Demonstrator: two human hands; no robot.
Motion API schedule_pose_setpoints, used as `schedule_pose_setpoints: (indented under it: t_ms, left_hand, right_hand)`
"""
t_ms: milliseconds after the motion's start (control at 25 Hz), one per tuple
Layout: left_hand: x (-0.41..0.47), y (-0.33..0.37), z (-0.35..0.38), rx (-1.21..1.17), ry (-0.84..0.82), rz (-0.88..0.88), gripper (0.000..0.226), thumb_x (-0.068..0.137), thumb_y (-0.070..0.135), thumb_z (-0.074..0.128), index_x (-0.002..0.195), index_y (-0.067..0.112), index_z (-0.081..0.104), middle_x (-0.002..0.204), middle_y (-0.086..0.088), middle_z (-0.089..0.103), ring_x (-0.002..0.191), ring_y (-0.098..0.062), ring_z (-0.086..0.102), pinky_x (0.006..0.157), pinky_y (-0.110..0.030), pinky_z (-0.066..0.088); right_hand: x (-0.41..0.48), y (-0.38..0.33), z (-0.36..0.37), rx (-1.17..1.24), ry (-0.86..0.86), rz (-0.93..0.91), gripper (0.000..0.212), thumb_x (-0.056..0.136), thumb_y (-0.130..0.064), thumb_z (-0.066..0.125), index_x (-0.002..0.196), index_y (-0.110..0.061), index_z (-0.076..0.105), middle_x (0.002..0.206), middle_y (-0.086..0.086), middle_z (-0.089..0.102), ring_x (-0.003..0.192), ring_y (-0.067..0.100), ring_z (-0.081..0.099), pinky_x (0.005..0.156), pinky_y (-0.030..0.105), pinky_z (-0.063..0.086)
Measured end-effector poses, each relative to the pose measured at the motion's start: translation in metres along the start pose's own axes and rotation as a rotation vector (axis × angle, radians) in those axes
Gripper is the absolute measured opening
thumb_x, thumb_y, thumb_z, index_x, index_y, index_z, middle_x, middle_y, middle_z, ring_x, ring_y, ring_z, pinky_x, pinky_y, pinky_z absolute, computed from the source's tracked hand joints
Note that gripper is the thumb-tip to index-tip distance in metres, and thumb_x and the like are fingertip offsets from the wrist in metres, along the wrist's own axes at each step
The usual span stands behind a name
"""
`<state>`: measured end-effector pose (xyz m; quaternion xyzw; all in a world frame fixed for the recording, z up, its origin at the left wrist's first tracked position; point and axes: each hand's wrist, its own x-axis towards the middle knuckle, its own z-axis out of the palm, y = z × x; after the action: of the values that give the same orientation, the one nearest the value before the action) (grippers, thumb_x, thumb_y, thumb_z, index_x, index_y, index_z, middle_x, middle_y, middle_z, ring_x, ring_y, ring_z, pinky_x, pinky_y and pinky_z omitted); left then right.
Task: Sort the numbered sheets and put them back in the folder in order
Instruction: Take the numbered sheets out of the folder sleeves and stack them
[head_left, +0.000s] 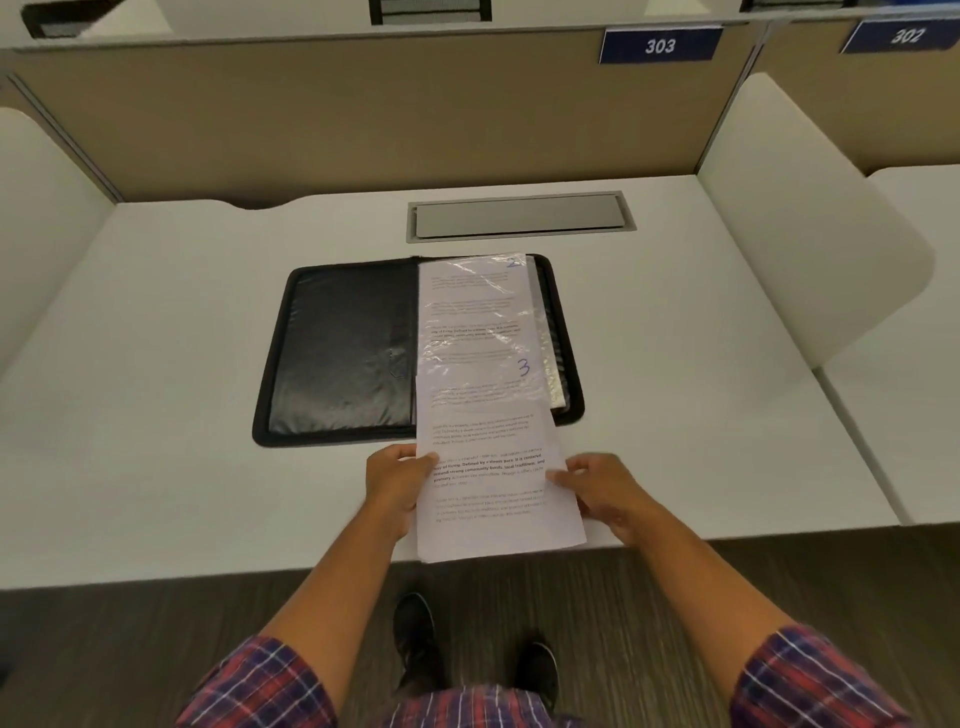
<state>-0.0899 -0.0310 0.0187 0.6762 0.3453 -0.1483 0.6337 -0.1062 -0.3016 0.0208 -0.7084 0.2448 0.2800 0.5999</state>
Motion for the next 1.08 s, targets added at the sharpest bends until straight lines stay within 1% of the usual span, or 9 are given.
schedule_pose_setpoints:
  t_ms: [40, 120, 200, 320, 480, 640, 840, 1000, 1080]
  left_hand:
    - [-0.004, -0.004, -0.001, -0.003, 0.003, -0.002, 0.014, 0.095, 0.012, 0.075, 0.107, 0.013, 0.069, 0.099, -0.005, 0.078, 0.089, -0.025, 0.077, 0.074, -0.042, 0.064]
    - [-0.012, -0.011, -0.002, -0.01, -0.007, -0.013, 0.015, 0.095, 0.011, 0.075, 0.108, 0.012, 0.068, 0.101, -0.007, 0.078, 0.091, -0.027, 0.077, 0.081, -0.048, 0.064]
    - [-0.02, -0.02, -0.004, -0.005, -0.032, -0.018, 0.015, 0.094, 0.01, 0.075, 0.108, 0.01, 0.069, 0.103, -0.008, 0.079, 0.09, -0.027, 0.078, 0.084, -0.052, 0.064]
    - [-0.032, -0.03, -0.01, -0.022, -0.066, -0.019, 0.018, 0.095, 0.008, 0.073, 0.112, 0.012, 0.07, 0.103, -0.007, 0.08, 0.091, -0.026, 0.079, 0.084, -0.05, 0.064]
    - [-0.05, -0.04, -0.017, -0.024, -0.062, -0.014, 0.014, 0.097, 0.009, 0.068, 0.11, 0.012, 0.073, 0.099, -0.004, 0.081, 0.091, -0.027, 0.079, 0.086, -0.053, 0.063]
    - [-0.069, -0.048, -0.022, -0.013, -0.047, 0.005, 0.013, 0.101, 0.015, 0.064, 0.108, 0.007, 0.072, 0.097, -0.003, 0.081, 0.091, -0.027, 0.078, 0.088, -0.053, 0.062]
    - [-0.086, -0.053, -0.03, -0.034, 0.027, 0.077, 0.012, 0.102, 0.016, 0.064, 0.103, 0.009, 0.074, 0.095, -0.002, 0.08, 0.089, -0.025, 0.078, 0.085, -0.051, 0.064]
    - [-0.083, -0.039, -0.038, -0.084, 0.138, 0.12, 0.01, 0.101, 0.017, 0.067, 0.102, 0.012, 0.076, 0.093, -0.002, 0.08, 0.086, -0.025, 0.079, 0.082, -0.051, 0.064]
    - [-0.075, -0.027, -0.045, -0.111, 0.18, 0.13, 0.009, 0.1, 0.018, 0.068, 0.101, 0.013, 0.076, 0.091, -0.002, 0.08, 0.084, -0.027, 0.079, 0.08, -0.053, 0.064]
  right_hand:
    - [0.005, -0.007, 0.001, 0.037, 0.03, -0.031, 0.019, 0.097, -0.019, 0.074, 0.111, -0.007, 0.071, 0.11, 0.01, 0.077, 0.096, 0.024, 0.077, 0.076, 0.034, 0.064]
    - [0.012, -0.016, 0.003, 0.1, 0.029, -0.05, 0.019, 0.098, -0.021, 0.073, 0.112, -0.008, 0.072, 0.109, 0.01, 0.078, 0.096, 0.024, 0.077, 0.074, 0.034, 0.063]
    - [0.016, -0.02, 0.008, 0.086, 0.033, -0.057, 0.014, 0.099, -0.02, 0.071, 0.11, -0.011, 0.072, 0.107, 0.008, 0.078, 0.095, 0.025, 0.077, 0.073, 0.034, 0.062]
    - [0.017, -0.014, 0.012, 0.039, 0.043, -0.071, 0.009, 0.1, -0.016, 0.069, 0.109, -0.014, 0.073, 0.108, 0.006, 0.078, 0.093, 0.025, 0.077, 0.073, 0.037, 0.063]
    - [0.006, 0.003, 0.01, 0.027, -0.03, -0.045, 0.014, 0.099, -0.009, 0.068, 0.112, -0.008, 0.072, 0.109, 0.009, 0.079, 0.095, 0.027, 0.078, 0.079, 0.042, 0.064]
    - [-0.01, 0.012, 0.003, 0.066, -0.143, -0.028, 0.017, 0.099, -0.006, 0.067, 0.116, -0.006, 0.071, 0.108, 0.009, 0.08, 0.095, 0.027, 0.078, 0.077, 0.041, 0.065]
    - [-0.016, 0.003, 0.002, 0.085, -0.21, -0.072, 0.018, 0.098, -0.009, 0.069, 0.117, -0.008, 0.071, 0.108, 0.008, 0.08, 0.098, 0.027, 0.078, 0.084, 0.047, 0.064]
    - [-0.009, -0.017, 0.015, 0.057, -0.187, -0.139, 0.016, 0.099, -0.011, 0.069, 0.113, -0.002, 0.069, 0.105, 0.008, 0.08, 0.095, 0.026, 0.079, 0.086, 0.047, 0.065]
    - [-0.004, -0.026, 0.027, 0.037, -0.181, -0.168, 0.015, 0.1, -0.012, 0.068, 0.111, -0.002, 0.069, 0.104, 0.007, 0.08, 0.093, 0.024, 0.079, 0.082, 0.045, 0.065]
